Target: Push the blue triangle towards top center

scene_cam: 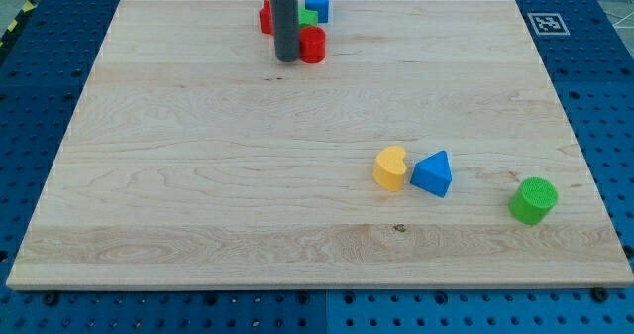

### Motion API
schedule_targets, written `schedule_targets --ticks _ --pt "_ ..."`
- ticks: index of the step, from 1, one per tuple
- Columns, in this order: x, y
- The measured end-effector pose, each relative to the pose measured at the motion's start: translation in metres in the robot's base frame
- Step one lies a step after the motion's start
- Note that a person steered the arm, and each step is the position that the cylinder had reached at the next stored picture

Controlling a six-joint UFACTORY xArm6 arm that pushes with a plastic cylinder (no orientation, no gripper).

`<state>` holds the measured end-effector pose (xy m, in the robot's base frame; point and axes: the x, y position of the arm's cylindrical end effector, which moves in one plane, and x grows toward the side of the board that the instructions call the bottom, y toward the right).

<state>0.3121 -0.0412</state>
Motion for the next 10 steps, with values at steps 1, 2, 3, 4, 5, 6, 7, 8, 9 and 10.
schedule_targets --ticks 1,2,3,4,5,6,7,8,9,10 --pt "-0.002 -0.019" --pt "0.02 -0.023" --pt "0.079 -0.012" --pt "0.155 0.008" --pt "0.212 0.067" --pt "0.246 0.124" --pt "0.26 0.159" --pt "0.242 0.166" --pt "0.227 0.175" --pt "0.208 0.173"
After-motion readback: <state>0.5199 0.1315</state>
